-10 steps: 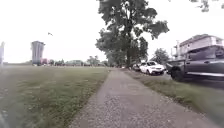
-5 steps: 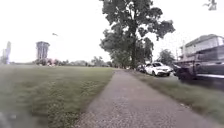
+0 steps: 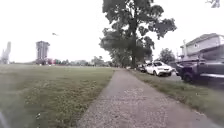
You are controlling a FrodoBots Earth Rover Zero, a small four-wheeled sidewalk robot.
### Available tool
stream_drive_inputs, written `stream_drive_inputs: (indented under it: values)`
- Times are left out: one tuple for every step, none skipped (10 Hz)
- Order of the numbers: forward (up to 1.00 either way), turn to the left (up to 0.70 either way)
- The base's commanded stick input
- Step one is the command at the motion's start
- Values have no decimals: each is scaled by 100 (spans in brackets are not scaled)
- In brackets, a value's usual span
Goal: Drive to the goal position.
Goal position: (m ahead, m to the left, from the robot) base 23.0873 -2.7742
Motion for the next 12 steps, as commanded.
stream_drive_inputs:
  values:
    - [70,0]
    - [70,0]
    - [70,0]
    - [70,0]
    - [70,0]
    - [70,0]
    - [70,0]
    - [70,0]
    - [70,0]
    - [70,0]
    - [70,0]
    - [70,0]
